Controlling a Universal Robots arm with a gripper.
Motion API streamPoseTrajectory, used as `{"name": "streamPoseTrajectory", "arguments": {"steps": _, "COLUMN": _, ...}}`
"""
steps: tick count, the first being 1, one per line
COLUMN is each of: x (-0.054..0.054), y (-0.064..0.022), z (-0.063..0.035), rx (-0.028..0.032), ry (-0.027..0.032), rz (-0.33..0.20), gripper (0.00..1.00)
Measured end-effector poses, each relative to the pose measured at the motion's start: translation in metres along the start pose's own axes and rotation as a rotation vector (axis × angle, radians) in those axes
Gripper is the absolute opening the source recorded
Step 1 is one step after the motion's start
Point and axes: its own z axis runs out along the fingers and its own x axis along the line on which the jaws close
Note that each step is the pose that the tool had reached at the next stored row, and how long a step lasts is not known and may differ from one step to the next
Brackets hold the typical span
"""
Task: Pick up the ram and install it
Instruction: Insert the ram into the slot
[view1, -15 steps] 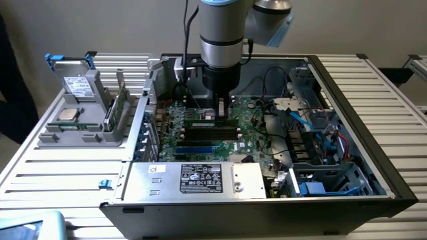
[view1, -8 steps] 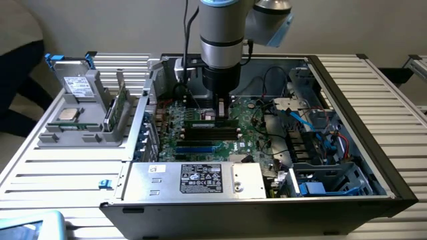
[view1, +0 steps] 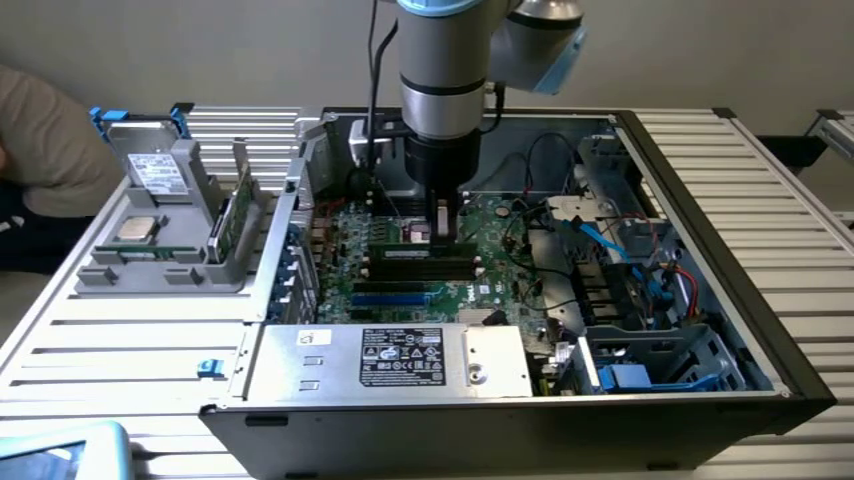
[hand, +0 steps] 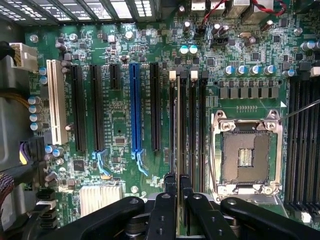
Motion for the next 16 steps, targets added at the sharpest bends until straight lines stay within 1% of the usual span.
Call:
{"name": "streamPoseTrajectory", "arguments": {"steps": 5, "x": 0.0, "y": -0.0004, "z": 0.0063, "rx": 0.0, "ry": 0.0, "rz": -0.001, "gripper": 0.15}}
{"name": "streamPoseTrajectory", "arguments": {"steps": 9, "x": 0.0, "y": -0.0008, "z": 0.0093, "rx": 0.0001, "ry": 0.0, "rz": -0.003, "gripper": 0.15}}
{"name": "streamPoseTrajectory", "arguments": {"steps": 16, "x": 0.0, "y": -0.0013, "z": 0.0122, "rx": 0.0002, "ry": -0.0003, "rz": -0.015, "gripper": 0.15}}
